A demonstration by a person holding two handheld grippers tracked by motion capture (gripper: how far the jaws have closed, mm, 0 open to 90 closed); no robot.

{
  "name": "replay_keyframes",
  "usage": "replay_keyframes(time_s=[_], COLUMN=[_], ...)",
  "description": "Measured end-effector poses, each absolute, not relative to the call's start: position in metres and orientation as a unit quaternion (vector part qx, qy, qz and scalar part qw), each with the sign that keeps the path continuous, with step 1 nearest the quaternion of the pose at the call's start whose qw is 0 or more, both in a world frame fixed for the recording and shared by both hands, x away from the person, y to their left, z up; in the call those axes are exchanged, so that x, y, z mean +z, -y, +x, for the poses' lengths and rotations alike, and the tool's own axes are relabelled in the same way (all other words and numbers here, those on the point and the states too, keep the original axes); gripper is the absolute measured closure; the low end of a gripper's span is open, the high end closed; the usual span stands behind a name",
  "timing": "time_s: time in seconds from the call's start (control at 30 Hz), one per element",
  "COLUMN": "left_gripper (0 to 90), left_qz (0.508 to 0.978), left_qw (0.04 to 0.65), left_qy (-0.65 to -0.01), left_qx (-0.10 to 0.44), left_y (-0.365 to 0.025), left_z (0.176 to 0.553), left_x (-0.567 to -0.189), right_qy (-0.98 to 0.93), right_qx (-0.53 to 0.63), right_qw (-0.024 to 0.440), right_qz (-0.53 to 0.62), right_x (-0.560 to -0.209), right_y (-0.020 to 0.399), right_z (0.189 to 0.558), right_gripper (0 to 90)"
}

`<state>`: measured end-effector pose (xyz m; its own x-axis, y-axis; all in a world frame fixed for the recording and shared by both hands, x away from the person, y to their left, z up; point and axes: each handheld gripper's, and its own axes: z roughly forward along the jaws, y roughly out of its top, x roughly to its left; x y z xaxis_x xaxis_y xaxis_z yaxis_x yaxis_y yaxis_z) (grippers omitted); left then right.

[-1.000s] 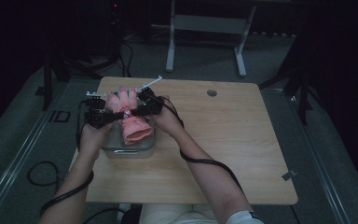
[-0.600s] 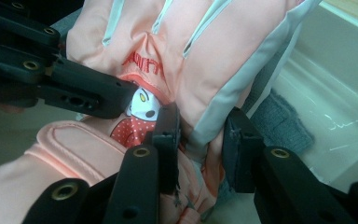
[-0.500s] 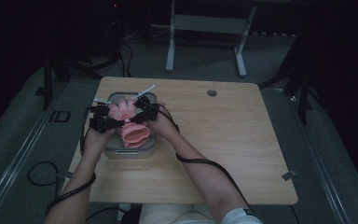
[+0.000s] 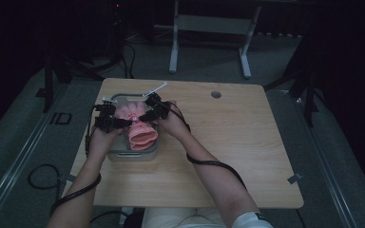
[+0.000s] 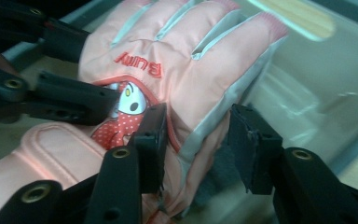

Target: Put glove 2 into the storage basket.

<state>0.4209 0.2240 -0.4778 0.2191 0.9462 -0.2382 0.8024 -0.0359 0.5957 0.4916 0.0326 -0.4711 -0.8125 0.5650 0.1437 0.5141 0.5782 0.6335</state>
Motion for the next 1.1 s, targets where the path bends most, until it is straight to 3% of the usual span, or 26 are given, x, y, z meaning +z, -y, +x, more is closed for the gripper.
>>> replay_keyframes(time_s=[0.17, 0.6, 1.1], left_gripper=[38.1, 37.6, 31.6], left_qz=[0.731, 0.732, 0.711], left_qw=[0.29, 0.283, 0.325], left_qy=[-0.601, -0.602, -0.602], left_qx=[0.139, 0.146, 0.161], left_y=[-0.213, -0.214, -0.219], left_z=[0.424, 0.423, 0.416], left_x=[-0.477, -0.48, -0.453], right_qy=[-0.891, -0.885, -0.867], right_qx=[0.326, 0.338, 0.397], right_qw=[0.043, 0.034, 0.021], right_qz=[0.312, 0.318, 0.3], right_x=[-0.473, -0.481, -0.453], right_y=[-0.032, -0.031, -0.026], right_z=[0.491, 0.49, 0.485], right_gripper=[56.3, 59.0, 54.3])
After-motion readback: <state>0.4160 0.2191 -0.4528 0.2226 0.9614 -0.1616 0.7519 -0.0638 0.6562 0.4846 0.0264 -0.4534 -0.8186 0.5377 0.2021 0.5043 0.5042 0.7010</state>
